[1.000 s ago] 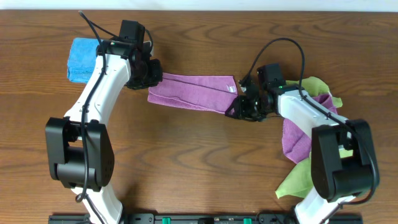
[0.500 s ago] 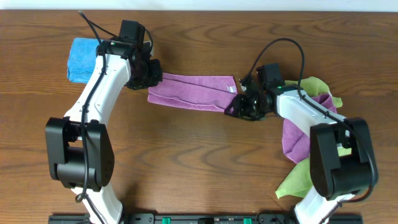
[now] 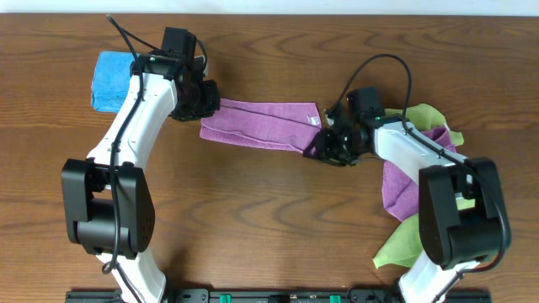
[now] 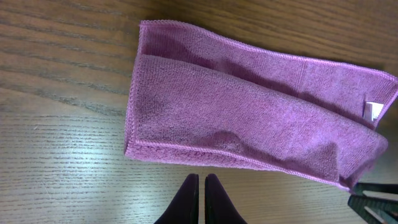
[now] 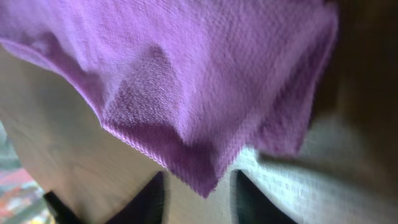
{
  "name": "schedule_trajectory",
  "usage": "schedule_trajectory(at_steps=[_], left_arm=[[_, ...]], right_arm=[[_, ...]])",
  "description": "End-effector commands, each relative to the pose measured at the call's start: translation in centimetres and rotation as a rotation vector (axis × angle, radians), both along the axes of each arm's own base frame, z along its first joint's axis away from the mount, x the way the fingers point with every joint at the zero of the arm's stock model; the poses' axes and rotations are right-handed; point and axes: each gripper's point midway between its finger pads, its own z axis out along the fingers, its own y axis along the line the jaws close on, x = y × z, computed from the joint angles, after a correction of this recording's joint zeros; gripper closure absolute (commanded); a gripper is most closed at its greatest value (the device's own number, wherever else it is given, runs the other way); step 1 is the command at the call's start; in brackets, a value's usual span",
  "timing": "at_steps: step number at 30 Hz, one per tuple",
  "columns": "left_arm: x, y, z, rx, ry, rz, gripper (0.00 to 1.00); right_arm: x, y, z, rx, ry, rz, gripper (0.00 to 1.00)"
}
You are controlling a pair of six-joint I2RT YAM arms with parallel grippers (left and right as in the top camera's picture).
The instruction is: Fold the cloth
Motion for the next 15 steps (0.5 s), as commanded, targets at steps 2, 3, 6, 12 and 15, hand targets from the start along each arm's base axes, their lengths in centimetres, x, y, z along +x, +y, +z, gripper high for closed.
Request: schedule_trajectory(at_steps=[2,3,6,12,15], left_arm=[[-0.3,0.4,-1.0,0.014,0.028,0.011,0.93],[-0.3,0.4,-1.0,0.014,0.028,0.011,0.93],[-0.3,0.4,-1.0,0.014,0.028,0.011,0.93],[-0.2,0.4,-1.0,0.014,0.026,0.011,0.93],[-0.2,0.4,-1.0,0.013,0.024,0.011,0.93]], right_arm=[[-1.1,0.3,-0.4,0.048,0.047,0.009,0.53],[-1.0,0.3,-0.4,0.05,0.043,0.009,0.53],[-0.6,0.7,-0.1,0.078,0.027,0.006,0.54],[0.2,1.3,0.2,0.114,0.018,-0.018,0.58],[0.2,1.3,0.2,0.115,0.023,-0.026,0.58]])
